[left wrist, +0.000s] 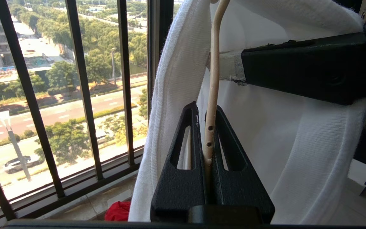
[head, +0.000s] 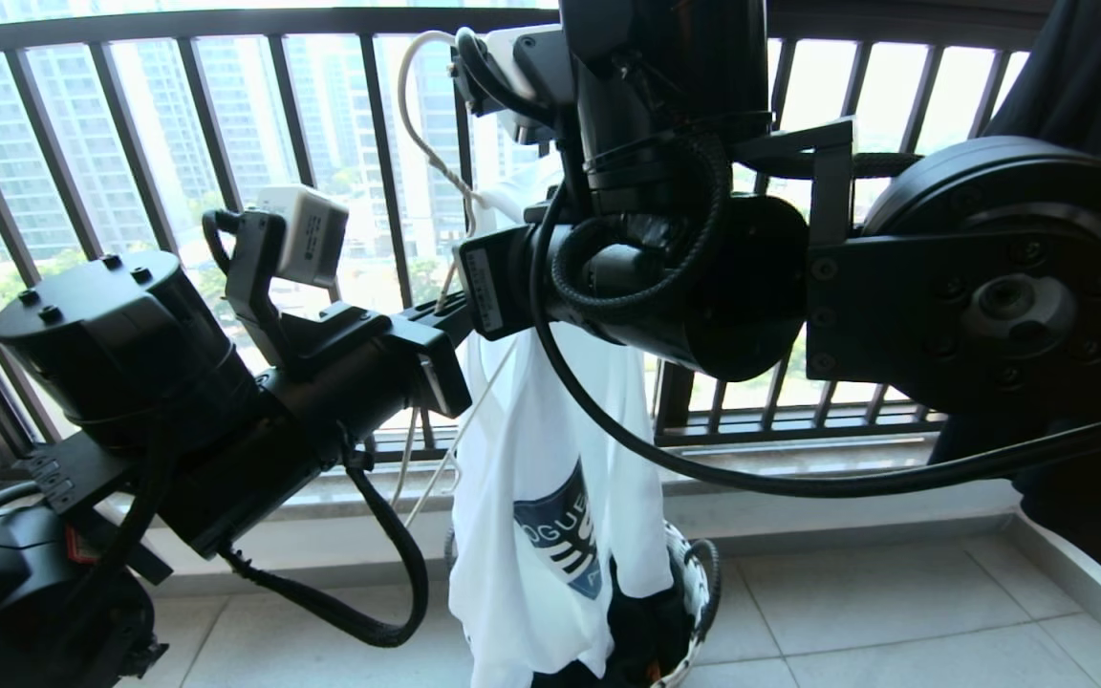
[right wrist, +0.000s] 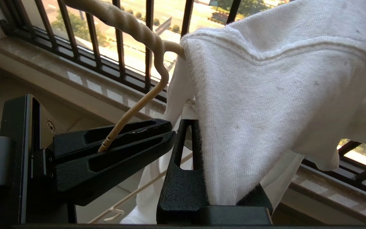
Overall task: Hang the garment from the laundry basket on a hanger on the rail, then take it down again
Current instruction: Hang the clothes on the clothes rack
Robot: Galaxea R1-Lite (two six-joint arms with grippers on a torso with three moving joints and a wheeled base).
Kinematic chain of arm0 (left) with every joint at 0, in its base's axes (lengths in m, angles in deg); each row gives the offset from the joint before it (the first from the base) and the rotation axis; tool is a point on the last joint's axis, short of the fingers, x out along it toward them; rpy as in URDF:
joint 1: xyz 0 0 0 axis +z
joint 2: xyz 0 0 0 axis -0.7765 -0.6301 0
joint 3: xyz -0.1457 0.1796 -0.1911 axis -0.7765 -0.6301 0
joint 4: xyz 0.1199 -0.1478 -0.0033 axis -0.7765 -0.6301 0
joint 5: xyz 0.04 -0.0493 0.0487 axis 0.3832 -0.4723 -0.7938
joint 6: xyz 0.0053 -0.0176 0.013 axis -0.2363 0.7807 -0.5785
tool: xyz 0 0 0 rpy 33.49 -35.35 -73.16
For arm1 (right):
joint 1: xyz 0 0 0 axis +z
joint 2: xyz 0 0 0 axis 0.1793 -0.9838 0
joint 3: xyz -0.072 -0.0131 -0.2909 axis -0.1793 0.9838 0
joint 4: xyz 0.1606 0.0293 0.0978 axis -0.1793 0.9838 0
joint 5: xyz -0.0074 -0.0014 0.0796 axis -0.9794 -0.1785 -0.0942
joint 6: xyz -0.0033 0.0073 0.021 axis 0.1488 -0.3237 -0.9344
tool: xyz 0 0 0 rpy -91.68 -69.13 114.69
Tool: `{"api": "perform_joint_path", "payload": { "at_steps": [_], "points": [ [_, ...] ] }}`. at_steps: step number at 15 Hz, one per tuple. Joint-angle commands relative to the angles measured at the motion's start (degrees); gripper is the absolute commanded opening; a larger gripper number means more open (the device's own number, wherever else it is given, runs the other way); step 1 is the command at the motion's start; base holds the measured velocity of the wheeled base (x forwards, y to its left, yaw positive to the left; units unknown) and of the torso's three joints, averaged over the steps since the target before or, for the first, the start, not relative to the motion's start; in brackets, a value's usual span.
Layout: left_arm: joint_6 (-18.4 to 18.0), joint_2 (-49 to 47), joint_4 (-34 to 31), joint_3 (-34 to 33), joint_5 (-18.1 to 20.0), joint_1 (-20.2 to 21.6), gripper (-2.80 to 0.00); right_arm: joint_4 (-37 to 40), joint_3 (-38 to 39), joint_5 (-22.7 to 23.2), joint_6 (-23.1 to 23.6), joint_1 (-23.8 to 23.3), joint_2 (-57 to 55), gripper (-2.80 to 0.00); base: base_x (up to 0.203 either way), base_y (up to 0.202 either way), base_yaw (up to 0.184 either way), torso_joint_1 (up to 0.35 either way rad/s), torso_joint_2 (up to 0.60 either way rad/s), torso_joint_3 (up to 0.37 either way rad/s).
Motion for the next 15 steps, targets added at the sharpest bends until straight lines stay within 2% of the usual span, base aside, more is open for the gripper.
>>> {"api": "perform_joint_path", "payload": {
  "at_steps": [1, 13, 14, 15],
  "points": [
    [-0.02, 0.37, 0.4, -0.27, 0.12, 0.02, -2.8, -0.03, 0.0, -0.13, 0.14, 0.04, -0.23, -2.8, 0.0, 0.0, 0.0, 0.0, 0.0, 0.0],
    [-0.1, 1.37, 0.4, -1.66, 0.64, -0.5, -2.8, -0.47, -0.87, -0.04, 1.32, -1.36, -1.54, -2.8, 0.0, 0.0, 0.0, 0.0, 0.0, 0.0],
    [-0.02, 1.46, 0.4, -1.66, 0.64, -0.77, -2.8, -0.47, -0.89, -0.04, 1.58, -1.36, -1.55, 0.0, 0.0, 0.0, 0.0, 0.0, 0.0, 0.0],
    [-0.02, 1.33, 0.4, -1.66, 0.56, -0.77, -2.8, -0.75, -0.96, -0.04, 1.71, -1.36, -1.55, 0.0, 0.0, 0.0, 0.0, 0.0, 0.0, 0.0]
  ]
}}
